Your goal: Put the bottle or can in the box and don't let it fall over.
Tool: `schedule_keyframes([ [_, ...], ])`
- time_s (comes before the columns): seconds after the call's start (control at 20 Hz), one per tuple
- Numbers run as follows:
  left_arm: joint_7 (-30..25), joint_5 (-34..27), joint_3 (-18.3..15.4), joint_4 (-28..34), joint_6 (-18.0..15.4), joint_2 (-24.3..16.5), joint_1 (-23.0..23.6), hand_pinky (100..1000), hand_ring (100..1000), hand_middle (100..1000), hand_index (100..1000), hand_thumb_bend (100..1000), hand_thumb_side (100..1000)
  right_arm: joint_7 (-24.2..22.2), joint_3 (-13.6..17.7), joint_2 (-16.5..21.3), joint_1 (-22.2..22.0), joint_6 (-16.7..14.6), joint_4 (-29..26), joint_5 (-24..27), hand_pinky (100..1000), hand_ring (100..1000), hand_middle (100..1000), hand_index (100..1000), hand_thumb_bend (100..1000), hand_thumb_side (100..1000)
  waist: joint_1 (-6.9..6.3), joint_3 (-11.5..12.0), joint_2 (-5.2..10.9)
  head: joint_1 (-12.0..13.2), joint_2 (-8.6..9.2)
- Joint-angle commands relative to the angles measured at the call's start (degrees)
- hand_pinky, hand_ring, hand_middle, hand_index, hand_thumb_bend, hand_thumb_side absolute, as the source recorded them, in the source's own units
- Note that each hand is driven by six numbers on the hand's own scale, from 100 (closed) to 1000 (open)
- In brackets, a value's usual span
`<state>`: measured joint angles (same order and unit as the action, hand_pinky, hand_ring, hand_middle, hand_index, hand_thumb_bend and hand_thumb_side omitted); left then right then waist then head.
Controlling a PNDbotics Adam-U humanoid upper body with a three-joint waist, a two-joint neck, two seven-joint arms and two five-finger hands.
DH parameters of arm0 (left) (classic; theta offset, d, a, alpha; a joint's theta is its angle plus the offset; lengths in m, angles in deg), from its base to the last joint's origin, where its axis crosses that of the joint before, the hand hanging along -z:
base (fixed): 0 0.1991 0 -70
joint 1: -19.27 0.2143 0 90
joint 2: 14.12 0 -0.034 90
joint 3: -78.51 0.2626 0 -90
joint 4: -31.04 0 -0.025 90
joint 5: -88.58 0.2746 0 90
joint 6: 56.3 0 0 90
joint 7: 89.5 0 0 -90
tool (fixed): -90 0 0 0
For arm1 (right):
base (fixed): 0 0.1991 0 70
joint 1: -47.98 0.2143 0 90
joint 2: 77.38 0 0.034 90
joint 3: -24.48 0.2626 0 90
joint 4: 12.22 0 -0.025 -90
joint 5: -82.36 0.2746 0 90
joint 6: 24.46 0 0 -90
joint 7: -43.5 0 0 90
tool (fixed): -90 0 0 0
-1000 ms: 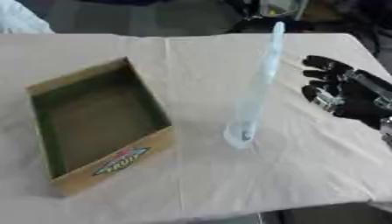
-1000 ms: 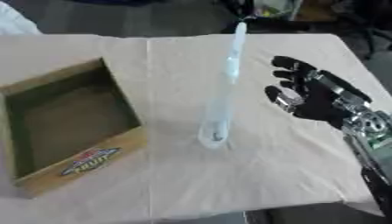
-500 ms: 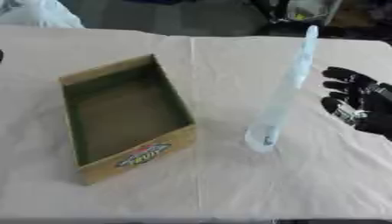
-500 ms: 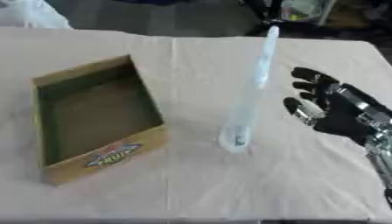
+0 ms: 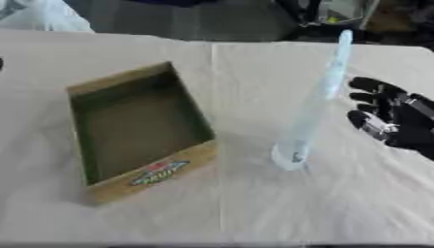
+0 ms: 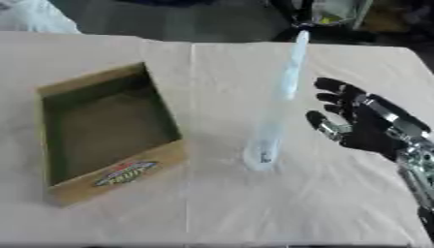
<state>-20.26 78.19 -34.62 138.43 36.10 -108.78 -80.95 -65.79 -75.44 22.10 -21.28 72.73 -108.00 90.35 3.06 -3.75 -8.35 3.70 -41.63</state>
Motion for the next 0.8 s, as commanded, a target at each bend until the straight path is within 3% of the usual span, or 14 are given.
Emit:
schedule_keyframes([
  [0.05,-0.4,-0.2,0.1,1.1,0.0,-1.0,-0.9,1000,1000,942,772,470,407,-0.7,0.0,0.6,1.3,-0.2,0.6,-0.7,1000,1000,1000,1000,259,360,-0.28,0.2,0.4,-0.6,0.96],
  [0.8,-1.2,-1.1,0.6,1.4,0.0,-0.1,-2.7,1000,1000,942,762,463,412,-1.3,-0.7,0.2,4.7,-0.1,4.1,-0.6,1000,1000,1000,1000,256,367,-1.08,1.8,-0.94,-2.6,2.98],
])
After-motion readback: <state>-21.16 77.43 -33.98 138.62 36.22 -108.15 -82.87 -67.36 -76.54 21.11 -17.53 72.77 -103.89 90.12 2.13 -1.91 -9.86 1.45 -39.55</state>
